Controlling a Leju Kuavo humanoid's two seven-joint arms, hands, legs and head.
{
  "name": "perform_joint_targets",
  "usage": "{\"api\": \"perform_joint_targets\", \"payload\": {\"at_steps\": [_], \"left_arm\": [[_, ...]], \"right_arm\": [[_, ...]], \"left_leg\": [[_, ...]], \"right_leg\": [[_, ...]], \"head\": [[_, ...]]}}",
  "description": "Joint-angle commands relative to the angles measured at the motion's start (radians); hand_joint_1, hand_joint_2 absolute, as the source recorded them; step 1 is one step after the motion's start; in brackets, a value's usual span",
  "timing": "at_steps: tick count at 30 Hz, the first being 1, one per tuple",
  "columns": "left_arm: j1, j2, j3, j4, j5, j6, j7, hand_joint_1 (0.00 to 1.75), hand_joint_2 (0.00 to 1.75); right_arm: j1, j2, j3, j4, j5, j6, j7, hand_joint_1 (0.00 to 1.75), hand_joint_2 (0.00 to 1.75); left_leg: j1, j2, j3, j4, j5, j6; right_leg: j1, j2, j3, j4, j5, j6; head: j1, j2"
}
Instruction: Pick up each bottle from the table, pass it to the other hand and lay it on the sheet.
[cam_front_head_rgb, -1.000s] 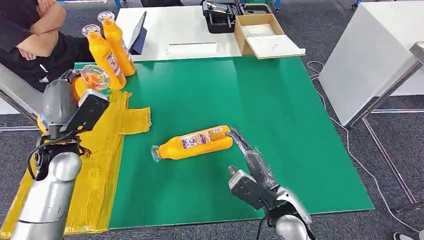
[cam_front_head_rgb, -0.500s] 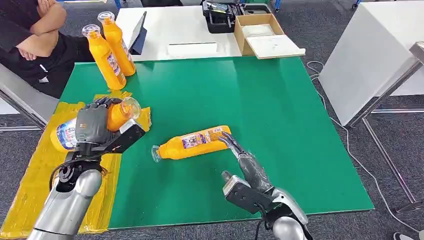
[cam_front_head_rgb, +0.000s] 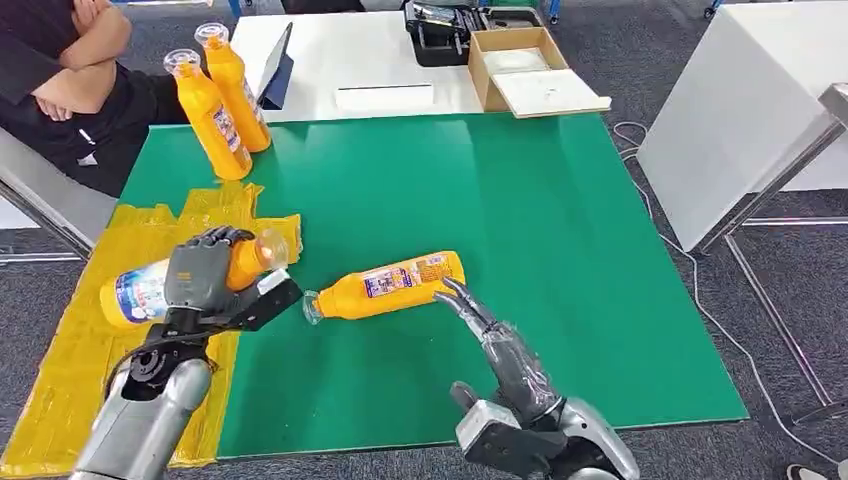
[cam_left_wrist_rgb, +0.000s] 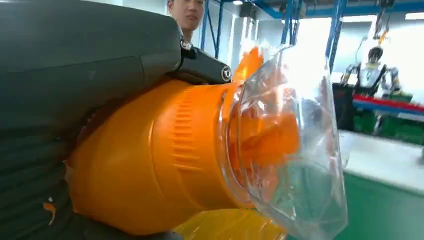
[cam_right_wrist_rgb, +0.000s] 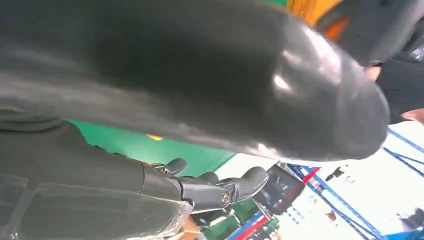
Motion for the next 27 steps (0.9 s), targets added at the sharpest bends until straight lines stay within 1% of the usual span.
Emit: {"api": "perform_joint_targets", "payload": {"at_steps": [1,2,3,4,5,11,13,16,19,24,25,27], "left_arm": [[-0.037,-0.071,0.001,0.233,-0.047,0.014,-0.004,1.75,1.75],[-0.045,-0.075,0.002,0.252,-0.047,0.012,-0.005,1.75,1.75],[-0.054,-0.078,-0.001,0.276,-0.062,0.023,-0.006,0.38,1.75],[-0.056,-0.085,0.006,0.285,-0.057,0.031,-0.008,0.0,1.75],[-0.064,-0.088,0.012,0.302,-0.062,0.032,0.003,0.0,0.0],[-0.076,-0.091,0.018,0.324,-0.068,0.024,0.006,0.0,0.0],[-0.079,-0.096,0.021,0.327,-0.065,0.017,0.001,0.0,0.0],[-0.088,-0.104,0.028,0.328,-0.056,0.007,-0.009,0.0,0.0],[-0.093,-0.112,0.05,0.325,-0.039,-0.007,-0.02,0.0,0.0],[-0.091,-0.116,0.073,0.31,-0.008,-0.005,-0.03,0.0,0.0],[-0.086,-0.122,0.09,0.292,0.012,0.003,-0.035,0.0,0.0],[-0.073,-0.149,0.155,0.238,0.149,0.006,-0.08,0.0,0.0]], "right_arm": [[-0.03,-0.008,0.018,-0.045,0.001,0.034,0.011,0.0,0.0],[-0.035,-0.008,0.019,-0.041,-0.002,0.038,0.011,0.0,0.0],[-0.045,-0.008,0.02,-0.039,-0.004,0.041,0.012,0.0,0.0],[-0.053,-0.004,0.02,-0.038,-0.01,0.045,0.017,0.0,0.0],[-0.06,-0.004,0.021,-0.038,-0.014,0.051,0.019,0.0,0.0],[-0.087,0.01,0.024,-0.038,-0.017,0.062,0.033,0.0,0.0],[-0.096,0.018,0.022,-0.037,-0.017,0.066,0.041,0.0,0.0],[-0.104,0.026,0.017,-0.039,-0.014,0.071,0.05,0.0,0.0],[-0.107,0.043,0.003,-0.042,-0.004,0.088,0.061,0.0,0.0],[-0.112,0.045,-0.008,-0.035,0.004,0.091,0.065,0.0,0.0],[-0.117,0.046,-0.014,-0.034,0.023,0.09,0.07,0.0,0.0],[-0.129,0.047,-0.033,-0.027,0.064,0.086,0.089,0.0,0.0]], "left_leg": [[0.0,-0.001,0.003,-0.001,0.0,-0.002],[0.0,-0.002,0.003,-0.001,0.0,-0.003],[0.0,-0.003,0.004,-0.001,0.0,-0.004],[0.0,-0.002,0.003,-0.001,0.0,-0.003],[0.0,-0.001,0.003,-0.001,0.0,-0.003],[0.0,0.0,0.002,0.0,0.0,-0.002],[0.0,-0.001,0.004,0.0,-0.001,-0.004],[0.0,-0.001,0.002,0.0,0.0,-0.002],[0.0,-0.001,0.003,0.0,0.0,-0.003],[0.0,0.0,0.003,0.0,0.0,-0.003],[0.001,0.0,0.002,0.0,0.0,-0.002],[0.0,0.0,0.003,0.0,-0.001,-0.003]], "right_leg": [[0.0,-0.003,0.003,-0.001,0.0,0.0],[0.0,-0.004,0.004,-0.001,-0.001,0.0],[0.0,-0.005,0.005,-0.001,-0.001,-0.001],[0.0,-0.003,0.003,-0.001,-0.001,0.0],[0.0,-0.003,0.004,-0.001,-0.001,-0.001],[0.0,-0.002,0.002,0.0,0.0,-0.001],[0.0,-0.003,0.005,0.0,-0.002,-0.001],[0.0,-0.002,0.002,0.0,0.0,-0.001],[0.0,-0.002,0.003,0.0,-0.001,-0.001],[0.0,-0.001,0.003,0.0,-0.001,-0.001],[0.001,-0.001,0.002,0.0,0.0,-0.001],[0.0,-0.002,0.004,0.0,-0.001,-0.001]], "head": [[0.0,0.0],[0.0,0.0],[0.0,0.0],[0.0,0.0],[0.0,0.0],[0.0,0.0],[0.0,0.0],[0.0,0.0],[0.0,0.0],[0.0,0.0],[0.0,0.0],[0.0,0.0]]}}
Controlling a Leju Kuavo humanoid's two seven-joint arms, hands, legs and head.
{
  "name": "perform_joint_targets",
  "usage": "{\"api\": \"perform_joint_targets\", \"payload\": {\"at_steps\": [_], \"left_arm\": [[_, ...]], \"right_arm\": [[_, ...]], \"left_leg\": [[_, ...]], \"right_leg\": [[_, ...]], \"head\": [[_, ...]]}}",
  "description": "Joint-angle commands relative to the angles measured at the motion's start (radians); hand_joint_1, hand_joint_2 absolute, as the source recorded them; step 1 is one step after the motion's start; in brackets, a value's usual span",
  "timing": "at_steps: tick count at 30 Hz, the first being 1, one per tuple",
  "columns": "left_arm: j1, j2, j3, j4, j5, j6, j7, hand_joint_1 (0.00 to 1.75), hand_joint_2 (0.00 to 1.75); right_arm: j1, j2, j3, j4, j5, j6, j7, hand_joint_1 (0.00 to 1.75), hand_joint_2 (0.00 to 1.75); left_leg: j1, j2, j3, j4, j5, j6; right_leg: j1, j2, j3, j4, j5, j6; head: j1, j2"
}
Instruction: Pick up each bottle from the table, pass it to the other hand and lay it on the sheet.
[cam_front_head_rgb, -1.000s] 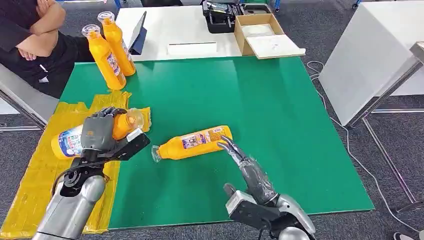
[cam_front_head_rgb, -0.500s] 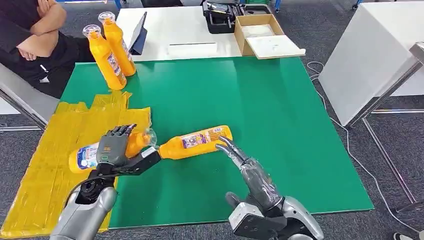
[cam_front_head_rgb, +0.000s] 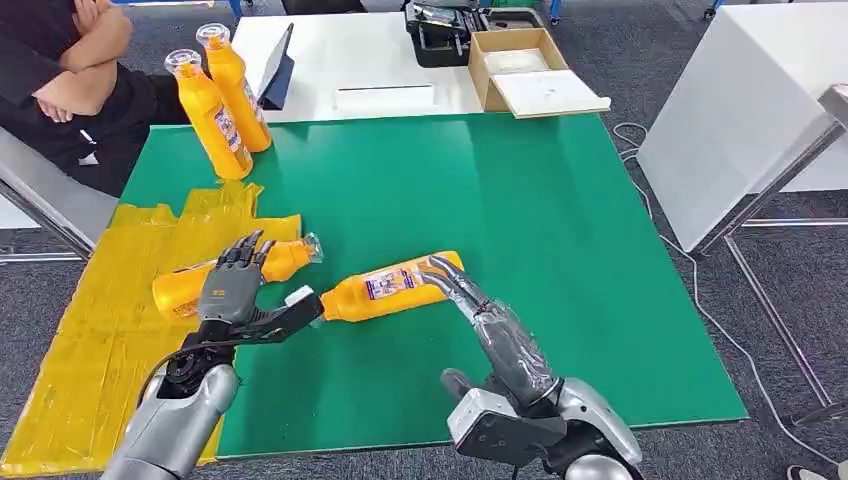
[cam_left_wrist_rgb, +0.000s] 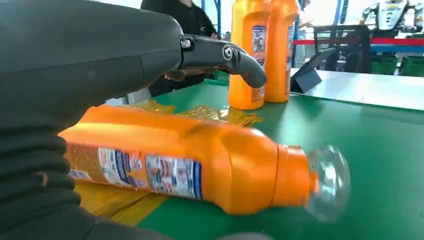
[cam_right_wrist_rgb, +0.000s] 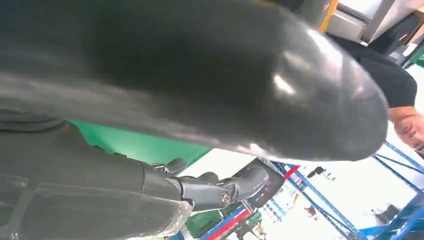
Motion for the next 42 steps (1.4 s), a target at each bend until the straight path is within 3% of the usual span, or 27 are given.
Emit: {"api": "perform_joint_targets", "payload": {"at_steps": [1,4,5,8,12,14,17,23,29,36,42], "left_arm": [[-0.006,-0.069,0.157,-0.077,0.256,0.009,-0.068,0.0,0.0],[0.047,-0.111,0.257,-0.308,0.596,0.001,-0.13,0.0,0.0],[0.06,-0.109,0.268,-0.373,0.674,0.002,-0.137,0.0,0.0],[0.099,-0.093,0.298,-0.549,1.017,-0.028,-0.15,0.0,0.0],[0.104,-0.073,0.291,-0.55,1.041,-0.024,-0.147,0.0,0.0],[0.101,-0.074,0.285,-0.538,1.044,-0.018,-0.156,0.0,0.0],[0.1,-0.073,0.281,-0.531,1.045,-0.014,-0.161,0.0,0.0],[0.111,-0.038,0.264,-0.575,1.267,-0.039,-0.205,0.0,0.0],[0.061,0.001,0.173,-0.5,1.314,-0.026,-0.241,0.0,0.0],[0.066,0.004,0.169,-0.504,1.316,-0.022,-0.245,0.0,0.0],[0.04,0.033,0.134,-0.464,1.369,0.004,-0.27,0.0,0.0]], "right_arm": [[-0.065,0.012,-0.058,0.037,0.089,-0.001,0.043,0.0,0.0],[-0.126,-0.026,-0.104,0.12,0.148,0.022,0.094,0.0,0.0],[-0.156,-0.057,-0.104,0.169,0.141,0.053,0.102,0.0,1.75],[-0.289,-0.183,-0.049,0.371,0.219,0.123,0.138,0.0,1.75],[-0.316,-0.195,-0.053,0.423,0.206,0.124,0.114,0.0,1.75],[-0.309,-0.195,-0.048,0.404,0.205,0.125,0.116,0.0,1.75],[-0.304,-0.194,-0.044,0.392,0.208,0.123,0.124,0.0,1.75],[-0.396,-0.301,0.011,0.554,0.277,0.164,0.175,0.0,1.75],[-0.331,-0.247,-0.012,0.561,0.398,0.183,0.198,0.0,1.75],[-0.325,-0.244,-0.012,0.548,0.405,0.184,0.202,0.0,1.75],[-0.396,-0.18,0.041,0.641,0.489,0.207,0.18,0.0,1.75]], "left_leg": [[0.0,0.0,0.001,0.001,-0.001,-0.003],[0.001,0.002,0.001,0.002,-0.002,-0.003],[0.001,0.003,-0.001,0.002,-0.001,-0.002],[0.001,0.005,0.001,0.002,-0.002,-0.002],[0.001,0.007,0.004,0.001,-0.002,-0.004],[-0.001,-0.001,0.002,0.0,0.0,-0.002],[0.0,-0.001,0.003,0.0,-0.001,-0.003],[0.0,0.002,0.003,0.0,-0.001,-0.002],[0.001,-0.004,0.003,-0.001,0.0,-0.003],[0.0,-0.003,0.002,0.0,0.0,-0.002],[0.0,-0.001,0.003,0.0,0.0,-0.003]], "right_leg": [[0.0,-0.001,0.002,0.0,-0.001,-0.001],[0.0,0.001,0.001,0.001,-0.001,0.0],[0.001,0.002,0.0,0.0,0.0,0.0],[0.001,0.004,0.002,-0.001,0.001,0.0],[0.001,0.005,0.004,-0.001,0.001,0.0],[0.0,-0.001,0.002,-0.001,0.0,0.0],[0.0,-0.002,0.004,-0.001,-0.001,-0.001],[0.0,0.001,0.003,-0.001,0.0,0.0],[0.001,-0.005,0.005,-0.002,0.0,-0.001],[0.0,-0.002,0.003,-0.001,0.0,-0.001],[0.0,-0.002,0.003,0.0,0.0,-0.001]], "head": [[0.0,0.0],[0.0,0.0],[0.0,0.0],[0.0,0.0],[0.0,0.0],[0.0,0.0],[0.0,0.0],[-0.001,0.0],[0.0,0.0],[0.0,0.0],[0.0,0.0]]}}
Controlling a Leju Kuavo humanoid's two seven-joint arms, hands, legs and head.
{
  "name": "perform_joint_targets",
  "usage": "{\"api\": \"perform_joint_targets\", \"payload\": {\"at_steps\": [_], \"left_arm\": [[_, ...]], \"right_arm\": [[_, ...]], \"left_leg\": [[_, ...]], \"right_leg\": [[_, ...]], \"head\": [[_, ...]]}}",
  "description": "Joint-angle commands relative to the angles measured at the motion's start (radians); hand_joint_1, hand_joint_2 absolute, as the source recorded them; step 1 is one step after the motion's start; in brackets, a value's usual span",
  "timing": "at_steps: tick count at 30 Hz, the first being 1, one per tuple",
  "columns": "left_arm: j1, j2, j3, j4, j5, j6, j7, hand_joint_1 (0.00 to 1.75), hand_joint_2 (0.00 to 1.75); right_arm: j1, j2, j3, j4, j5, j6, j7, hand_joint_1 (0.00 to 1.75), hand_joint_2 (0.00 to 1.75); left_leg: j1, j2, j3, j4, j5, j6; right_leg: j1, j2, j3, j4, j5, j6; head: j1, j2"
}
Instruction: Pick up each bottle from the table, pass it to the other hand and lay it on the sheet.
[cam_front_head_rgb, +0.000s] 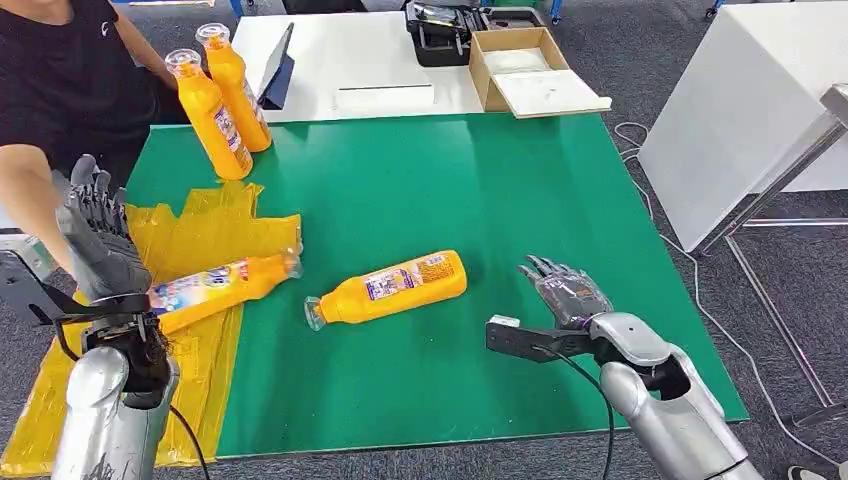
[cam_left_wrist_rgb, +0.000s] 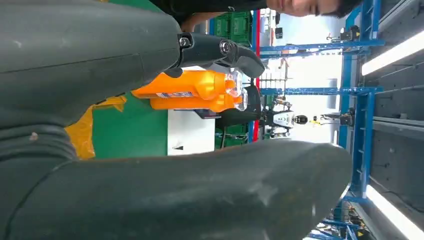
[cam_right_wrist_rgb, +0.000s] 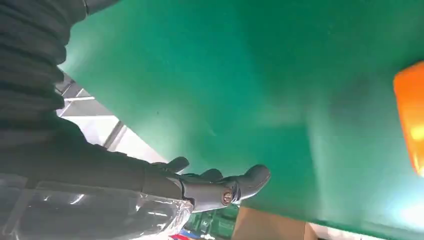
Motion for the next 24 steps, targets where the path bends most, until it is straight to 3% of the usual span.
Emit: {"api": "perform_joint_targets", "payload": {"at_steps": [1,7,8,16,21,24], "left_arm": [[-0.059,0.052,-0.06,0.104,0.044,0.022,-0.019,0.0,0.0],[-0.07,0.056,-0.077,0.11,0.06,0.024,-0.035,0.0,0.0],[-0.1,0.062,-0.106,0.135,0.066,0.049,-0.054,0.0,0.0],[-0.096,0.052,-0.078,0.138,0.061,0.06,-0.055,0.0,0.0],[-0.101,0.054,-0.063,0.152,0.059,0.067,-0.063,0.0,0.0],[-0.103,0.055,-0.06,0.15,0.059,0.069,-0.065,0.0,0.0]], "right_arm": [[-0.093,0.081,0.067,0.148,0.059,0.021,-0.016,0.0,1.75],[-0.155,0.114,0.102,0.226,0.051,0.017,-0.035,0.0,1.75],[-0.275,0.147,0.207,0.375,0.038,-0.006,-0.081,0.0,1.75],[-0.386,0.189,0.327,0.495,0.047,-0.03,-0.075,0.0,1.75],[-0.47,0.259,0.387,0.616,0.04,-0.045,-0.087,0.0,1.75],[-0.475,0.269,0.397,0.632,0.033,-0.046,-0.092,0.0,1.75]], "left_leg": [[0.0,0.001,0.003,-0.001,-0.001,-0.003],[0.0,0.002,0.003,-0.001,0.0,-0.003],[0.0,0.004,0.004,-0.001,0.0,-0.003],[0.0,0.006,0.004,0.0,-0.001,-0.004],[0.0,0.006,0.003,0.0,0.0,-0.003],[0.0,0.006,0.003,0.0,0.0,-0.004]], "right_leg": [[0.0,0.0,0.003,-0.001,0.0,-0.001],[0.0,0.001,0.002,-0.001,0.0,-0.001],[0.0,0.002,0.003,-0.001,0.001,-0.001],[0.0,0.003,0.003,0.0,0.0,-0.001],[0.0,0.003,0.002,0.001,0.0,-0.001],[0.0,0.002,0.002,0.001,0.0,-0.001]], "head": [[0.0,0.0],[0.0,0.0],[0.0,0.0],[0.0,0.0],[0.0,0.0],[0.0,0.0]]}}
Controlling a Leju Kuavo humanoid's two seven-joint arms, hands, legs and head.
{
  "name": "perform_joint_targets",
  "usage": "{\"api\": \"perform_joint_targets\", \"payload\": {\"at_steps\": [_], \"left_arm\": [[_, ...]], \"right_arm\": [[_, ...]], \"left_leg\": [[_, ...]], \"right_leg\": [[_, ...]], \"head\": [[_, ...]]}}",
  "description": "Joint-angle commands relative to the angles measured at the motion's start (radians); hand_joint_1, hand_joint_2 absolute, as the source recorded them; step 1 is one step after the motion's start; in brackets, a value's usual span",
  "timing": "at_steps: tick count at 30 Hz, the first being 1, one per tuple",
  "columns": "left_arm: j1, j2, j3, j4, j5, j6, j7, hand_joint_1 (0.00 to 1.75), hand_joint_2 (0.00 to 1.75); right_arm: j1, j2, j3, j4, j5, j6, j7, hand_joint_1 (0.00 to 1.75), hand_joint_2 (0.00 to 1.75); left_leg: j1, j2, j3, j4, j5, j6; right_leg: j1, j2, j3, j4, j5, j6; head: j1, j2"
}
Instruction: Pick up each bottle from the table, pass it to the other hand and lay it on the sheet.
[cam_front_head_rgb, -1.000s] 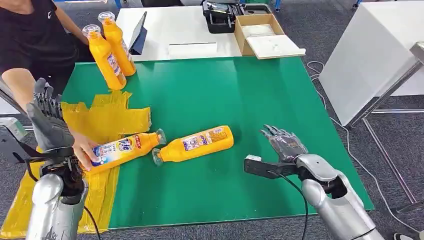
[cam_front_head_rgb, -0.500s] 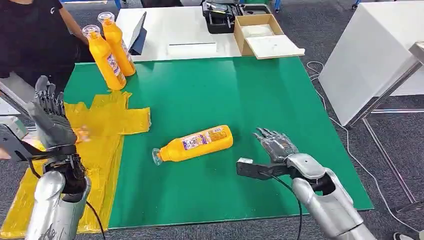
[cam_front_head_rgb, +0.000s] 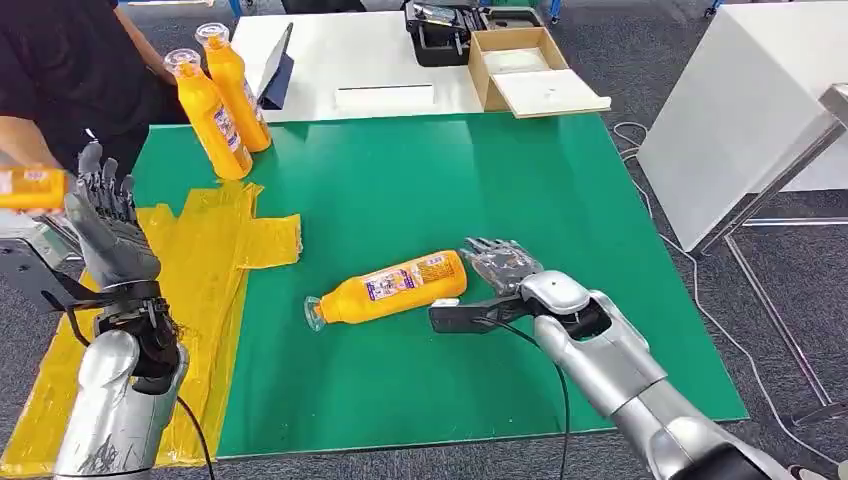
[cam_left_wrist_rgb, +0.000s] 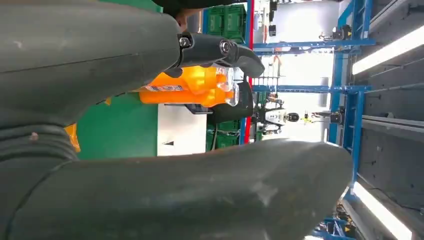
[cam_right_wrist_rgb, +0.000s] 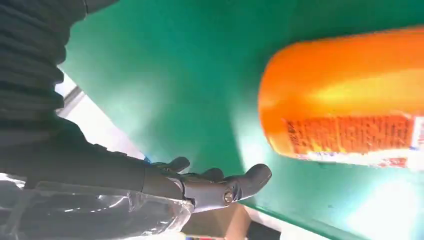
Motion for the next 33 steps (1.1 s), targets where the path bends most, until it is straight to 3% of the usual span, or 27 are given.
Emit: {"api": "perform_joint_targets", "payload": {"at_steps": [1,6,15,24,33], "left_arm": [[-0.042,0.018,0.014,0.074,0.0,0.011,-0.007,0.0,0.0],[-0.05,0.026,0.018,0.089,0.014,0.021,-0.02,0.0,0.0],[-0.05,0.026,0.018,0.089,0.014,0.021,-0.02,0.0,0.0],[-0.054,0.044,-0.004,0.114,0.058,0.035,-0.047,0.0,0.0],[-0.085,0.054,-0.037,0.165,0.096,0.037,-0.064,0.0,0.0]], "right_arm": [[-0.142,0.091,0.15,0.241,-0.014,-0.012,-0.017,0.0,1.75],[-0.172,0.131,0.204,0.336,-0.031,-0.006,-0.04,0.0,1.75],[-0.172,0.131,0.204,0.336,-0.031,-0.006,-0.04,0.0,1.75],[-0.21,0.208,0.276,0.562,-0.067,-0.019,-0.082,0.0,1.75],[-0.204,0.213,0.312,0.674,-0.061,-0.011,-0.106,0.0,1.75]], "left_leg": [[0.0,0.001,0.002,0.0,0.0,-0.002],[0.0,0.001,0.004,0.0,-0.001,-0.003],[0.0,0.0,0.004,0.001,-0.002,-0.005],[0.0,0.0,0.004,-0.001,0.0,-0.002],[0.001,-0.003,0.008,-0.002,0.0,-0.003]], "right_leg": [[0.0,0.0,0.001,0.0,0.0,-0.001],[0.0,0.001,0.003,0.0,-0.001,-0.001],[0.0,-0.002,0.004,0.001,-0.001,-0.001],[0.0,-0.001,0.003,-0.001,0.0,-0.001],[0.001,-0.004,0.008,-0.003,0.0,-0.001]], "head": [[0.0,0.0],[0.0,0.0],[0.0,0.0],[0.0,0.0],[0.0,0.0]]}}
